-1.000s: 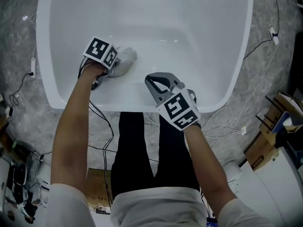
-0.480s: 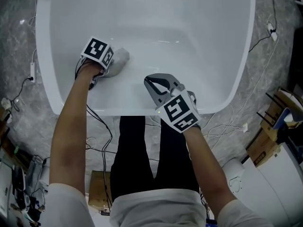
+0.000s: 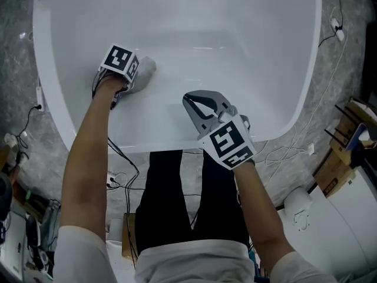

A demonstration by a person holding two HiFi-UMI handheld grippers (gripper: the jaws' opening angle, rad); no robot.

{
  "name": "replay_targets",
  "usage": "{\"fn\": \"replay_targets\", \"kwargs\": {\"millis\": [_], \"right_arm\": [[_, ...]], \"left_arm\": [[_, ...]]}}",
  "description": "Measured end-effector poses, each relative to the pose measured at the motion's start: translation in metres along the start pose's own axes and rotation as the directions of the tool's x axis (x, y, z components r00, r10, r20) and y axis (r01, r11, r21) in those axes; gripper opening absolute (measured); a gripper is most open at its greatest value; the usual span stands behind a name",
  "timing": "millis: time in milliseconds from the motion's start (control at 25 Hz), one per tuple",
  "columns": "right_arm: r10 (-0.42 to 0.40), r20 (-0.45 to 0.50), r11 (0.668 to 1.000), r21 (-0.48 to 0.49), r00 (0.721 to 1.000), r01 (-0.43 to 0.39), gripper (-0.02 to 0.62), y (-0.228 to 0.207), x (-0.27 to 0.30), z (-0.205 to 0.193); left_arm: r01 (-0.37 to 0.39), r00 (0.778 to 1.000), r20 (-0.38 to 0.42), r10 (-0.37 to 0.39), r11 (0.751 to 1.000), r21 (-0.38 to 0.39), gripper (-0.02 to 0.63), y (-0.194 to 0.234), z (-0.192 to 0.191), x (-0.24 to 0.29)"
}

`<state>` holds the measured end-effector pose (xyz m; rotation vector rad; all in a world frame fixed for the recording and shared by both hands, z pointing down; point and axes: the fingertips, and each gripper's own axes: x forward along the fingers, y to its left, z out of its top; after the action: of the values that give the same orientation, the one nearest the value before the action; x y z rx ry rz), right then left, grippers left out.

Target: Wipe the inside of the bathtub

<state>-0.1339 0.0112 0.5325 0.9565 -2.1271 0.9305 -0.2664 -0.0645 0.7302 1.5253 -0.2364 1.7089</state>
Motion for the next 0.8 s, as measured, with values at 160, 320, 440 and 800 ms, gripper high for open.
{"fn": "replay_targets", "kwargs": {"millis": [160, 320, 440, 800], "right_arm": [[-0.02, 0.023, 1.0, 0.016, 1.0, 0.02, 0.02, -0.003, -0.005, 0.0], [-0.043, 0.049, 0.999, 0.008, 0.998, 0.042, 0.02, -0.005, -0.01, 0.007], [-0.056, 0.083, 0.998, 0.01, 0.995, 0.056, 0.02, -0.007, -0.015, 0.015], [-0.068, 0.115, 0.998, -0.003, 0.991, 0.069, 0.02, -0.039, -0.059, 0.0]], "left_arm": [[-0.014, 1.0, -0.003, 0.014, 1.0, 0.012, 0.104, 0.005, 0.011, 0.009], [-0.022, 0.999, 0.025, 0.022, 1.0, 0.003, 0.104, 0.014, 0.014, 0.014], [-0.033, 0.998, 0.056, 0.033, 0.999, -0.006, 0.104, 0.018, 0.015, 0.015], [-0.014, 0.993, 0.115, 0.013, 1.0, 0.012, 0.103, -0.042, 0.057, 0.023]]}}
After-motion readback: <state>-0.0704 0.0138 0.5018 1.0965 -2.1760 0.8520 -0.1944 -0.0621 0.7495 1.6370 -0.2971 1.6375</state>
